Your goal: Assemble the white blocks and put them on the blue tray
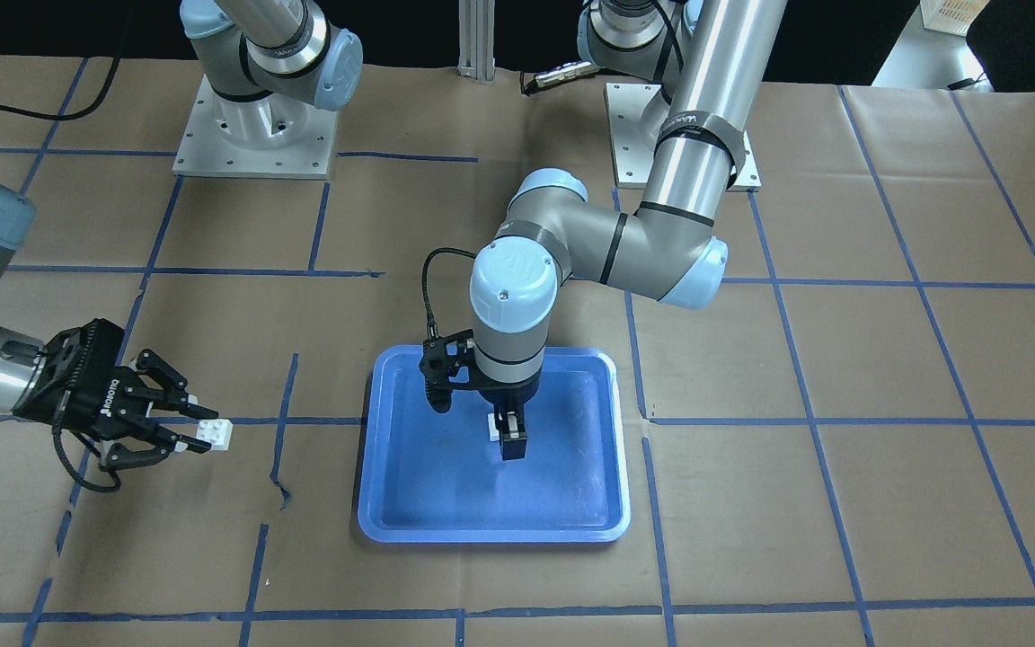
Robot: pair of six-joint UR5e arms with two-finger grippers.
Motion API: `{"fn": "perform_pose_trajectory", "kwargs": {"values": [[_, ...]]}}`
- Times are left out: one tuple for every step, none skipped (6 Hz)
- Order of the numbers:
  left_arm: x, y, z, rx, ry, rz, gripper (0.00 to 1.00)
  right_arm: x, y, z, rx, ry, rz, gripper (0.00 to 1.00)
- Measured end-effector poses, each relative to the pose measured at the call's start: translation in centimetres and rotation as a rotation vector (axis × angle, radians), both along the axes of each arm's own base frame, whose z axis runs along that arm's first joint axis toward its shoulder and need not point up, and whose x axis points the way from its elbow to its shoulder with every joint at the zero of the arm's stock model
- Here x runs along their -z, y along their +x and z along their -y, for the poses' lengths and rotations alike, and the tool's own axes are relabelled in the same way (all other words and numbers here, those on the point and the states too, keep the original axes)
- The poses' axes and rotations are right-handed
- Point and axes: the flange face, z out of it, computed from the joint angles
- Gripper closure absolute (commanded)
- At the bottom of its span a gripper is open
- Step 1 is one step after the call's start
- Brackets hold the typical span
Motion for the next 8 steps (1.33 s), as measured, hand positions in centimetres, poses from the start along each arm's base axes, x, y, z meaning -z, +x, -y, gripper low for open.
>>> {"fn": "perform_pose_trajectory", "kwargs": {"values": [[-3.7, 1.9, 0.0, -0.030, 0.034, 0.007, 0.07, 0.3, 2.8, -0.7, 0.012, 0.003, 0.010, 0.69], [-8.0, 4.0, -1.0, -0.066, 0.067, 0.013, 0.06, 0.7, 6.0, -1.1, 0.029, 0.003, 0.001, 0.69], [-12.5, 6.2, -2.6, -0.106, 0.088, 0.017, 0.05, 0.7, 10.1, -1.2, 0.070, 0.003, -0.014, 0.69], [-17.0, 8.4, -4.8, -0.144, 0.109, 0.020, 0.04, 0.4, 14.7, -1.4, 0.113, -0.004, -0.020, 0.69], [-21.1, 10.1, -7.3, -0.169, 0.113, 0.016, 0.04, 0.4, 19.3, -1.9, 0.142, -0.011, -0.015, 0.69], [-23.9, 10.9, -9.0, -0.181, 0.095, 0.009, 0.04, 1.1, 23.3, -2.5, 0.151, -0.016, -0.009, 0.68], [-25.3, 11.3, -9.8, -0.209, 0.078, 0.005, 0.04, 2.5, 25.8, -3.0, 0.151, -0.016, -0.004, 0.68], [-26.0, 11.9, -9.9, -0.277, 0.067, 0.003, 0.04, 3.8, 26.9, -3.3, 0.150, -0.010, -0.002, 0.68]]}}
